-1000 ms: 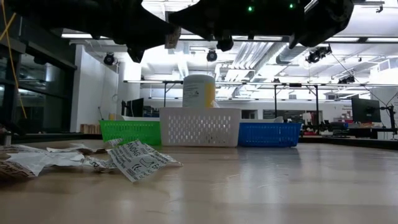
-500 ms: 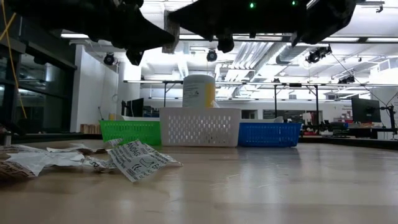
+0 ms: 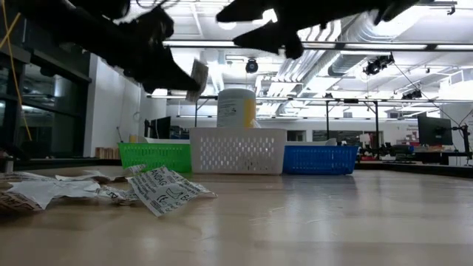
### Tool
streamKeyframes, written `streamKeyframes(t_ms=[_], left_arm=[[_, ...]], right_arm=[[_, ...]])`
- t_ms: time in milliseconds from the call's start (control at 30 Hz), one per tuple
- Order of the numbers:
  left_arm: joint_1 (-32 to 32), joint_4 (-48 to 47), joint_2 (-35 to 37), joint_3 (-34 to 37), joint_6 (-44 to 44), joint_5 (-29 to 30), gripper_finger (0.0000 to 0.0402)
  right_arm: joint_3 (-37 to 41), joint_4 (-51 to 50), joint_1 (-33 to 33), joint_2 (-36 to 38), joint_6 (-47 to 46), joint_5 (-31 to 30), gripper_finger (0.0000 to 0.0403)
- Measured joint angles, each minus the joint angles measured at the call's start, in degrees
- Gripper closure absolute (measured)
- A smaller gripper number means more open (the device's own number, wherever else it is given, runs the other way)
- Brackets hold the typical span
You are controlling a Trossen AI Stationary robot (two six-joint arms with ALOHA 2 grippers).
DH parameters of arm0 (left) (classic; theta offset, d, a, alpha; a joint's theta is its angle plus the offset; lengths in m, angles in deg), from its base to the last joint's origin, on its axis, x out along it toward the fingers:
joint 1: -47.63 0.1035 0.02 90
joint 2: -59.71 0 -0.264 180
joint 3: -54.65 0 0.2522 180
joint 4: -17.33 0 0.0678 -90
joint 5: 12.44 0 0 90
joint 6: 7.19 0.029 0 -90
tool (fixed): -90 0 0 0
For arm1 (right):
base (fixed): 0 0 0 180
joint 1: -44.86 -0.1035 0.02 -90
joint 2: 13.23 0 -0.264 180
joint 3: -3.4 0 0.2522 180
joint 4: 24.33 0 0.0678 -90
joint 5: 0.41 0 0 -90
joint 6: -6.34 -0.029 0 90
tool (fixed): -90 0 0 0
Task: Pick & Place Travel size toiletries
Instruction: Put the white bandage into the green bin
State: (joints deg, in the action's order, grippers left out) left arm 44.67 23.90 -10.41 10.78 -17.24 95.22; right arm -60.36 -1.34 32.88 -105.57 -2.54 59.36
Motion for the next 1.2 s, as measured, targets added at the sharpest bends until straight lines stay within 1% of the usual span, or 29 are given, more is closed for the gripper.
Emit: streamKeyframes(t_ms=[100,233,333,500,733,833,933,1033,1100,1200], left_arm=[[4.7,-3.0,0.2,0.0,-0.7,0.1,0.0401],[11.0,-8.7,1.9,-0.6,-0.7,0.2,0.0401],[15.3,-17.4,3.4,-1.7,-0.7,0.2,0.0401],[21.6,-29.2,3.7,-5.0,-0.4,-0.7,0.0401],[30.4,-42.4,1.5,-9.7,9.1,-7.9,0.0402],[32.5,-47.3,-0.9,-12.3,13.4,-9.9,0.0402],[33.1,-51.7,-4.1,-14.3,16.9,-10.1,0.0402],[32.9,-52.8,-6.6,-15.7,21.0,-10.9,0.0402],[32.5,-52.9,-8.1,-16.8,22.2,-10.9,0.0399],[32.6,-53.2,-8.9,-18.3,23.3,-10.8,0.0380]], right_arm=[[0.0,-8.4,-1.1,4.1,-4.6,-2.5,0.0064],[0.0,-17.7,-2.1,6.3,-9.4,-7.0,0.0058],[0.0,-23.1,-2.3,6.3,-12.1,-8.8,0.0057],[0.0,-27.7,-1.8,6.3,-15.4,-8.5,0.0057],[0.0,-29.0,-1.8,6.2,-15.0,-8.6,0.0057],[0.0,-29.4,-1.8,6.2,-15.0,-8.6,0.0057],[0.0,-30.0,-1.8,6.2,-14.9,-8.6,0.0057],[0.0,-30.8,-1.8,6.2,-14.9,-8.3,0.0057],[0.0,-32.2,-1.8,6.2,-15.1,-8.3,0.0057],[0.0,-34.8,-1.9,6.2,-16.0,-8.2,0.0057]])
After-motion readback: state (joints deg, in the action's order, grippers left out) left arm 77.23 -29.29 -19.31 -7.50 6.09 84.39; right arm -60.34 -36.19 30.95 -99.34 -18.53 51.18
